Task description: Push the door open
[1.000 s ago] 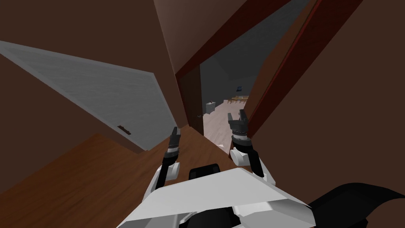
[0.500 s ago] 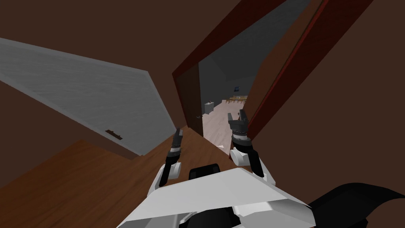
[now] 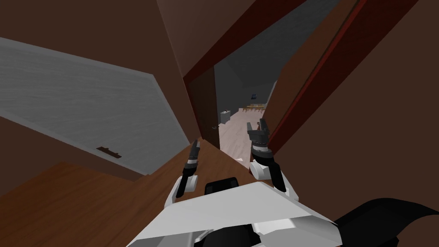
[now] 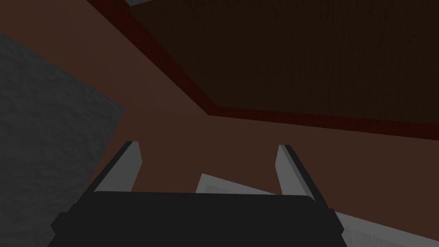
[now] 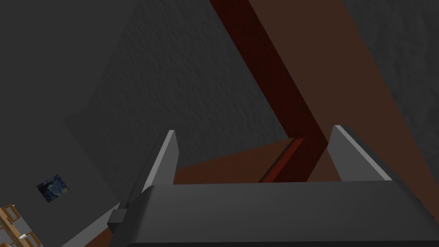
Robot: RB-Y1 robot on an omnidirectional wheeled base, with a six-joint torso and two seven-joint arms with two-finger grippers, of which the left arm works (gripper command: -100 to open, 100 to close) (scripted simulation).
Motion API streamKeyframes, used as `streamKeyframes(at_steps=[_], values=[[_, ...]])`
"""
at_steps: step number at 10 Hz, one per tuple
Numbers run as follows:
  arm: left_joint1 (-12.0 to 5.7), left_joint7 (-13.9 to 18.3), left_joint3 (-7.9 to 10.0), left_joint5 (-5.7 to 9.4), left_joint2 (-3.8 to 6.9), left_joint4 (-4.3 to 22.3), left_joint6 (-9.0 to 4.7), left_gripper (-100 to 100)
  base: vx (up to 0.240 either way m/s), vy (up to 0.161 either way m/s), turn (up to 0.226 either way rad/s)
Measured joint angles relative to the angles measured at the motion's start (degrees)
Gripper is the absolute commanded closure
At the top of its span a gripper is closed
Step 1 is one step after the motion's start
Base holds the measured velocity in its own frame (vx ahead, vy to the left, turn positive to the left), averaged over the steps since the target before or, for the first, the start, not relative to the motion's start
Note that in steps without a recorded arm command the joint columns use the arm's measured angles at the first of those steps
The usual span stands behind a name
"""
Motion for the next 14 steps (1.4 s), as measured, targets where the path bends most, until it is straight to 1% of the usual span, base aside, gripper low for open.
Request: streamKeyframes(at_steps=[2,4,5,6,7,8,9,11,13,14], values=[[-0.54,0.4,-0.59,-0.19,-0.07,2.4,-0.58,-100,0.09,0.04,-0.082],[-1.86,1.2,-0.61,-0.07,0.41,5.1,-0.93,-100,0.099,0.052,-0.085],[-2.32,1.5,-0.84,-0.14,0.39,6.3,-1.06,-100,0.081,0.045,-0.076],[-2.85,1.9,-0.83,-0.04,0.76,7.6,-1.29,-100,0.079,0.045,-0.076],[-3.29,2.2,-1.0,-0.07,0.81,8.9,-1.6,-100,0.084,0.042,-0.098],[-4.01,2.4,-1.14,-0.11,0.74,10.9,-2.19,-100,0.087,0.057,-0.081],[-4.76,2.7,-1.25,-0.12,0.81,12.2,-2.36,-100,0.088,0.053,-0.087],[-5.49,3.4,-1.61,-0.16,1.01,14.3,-2.47,-100,0.098,0.053,-0.089],[-6.66,4.0,-1.94,-0.24,1.01,16.7,-2.58,-100,0.093,0.047,-0.075],[-7.09,4.2,-2.13,-0.27,1.01,18.1,-2.9,-100,0.065,0.065,-0.092]])
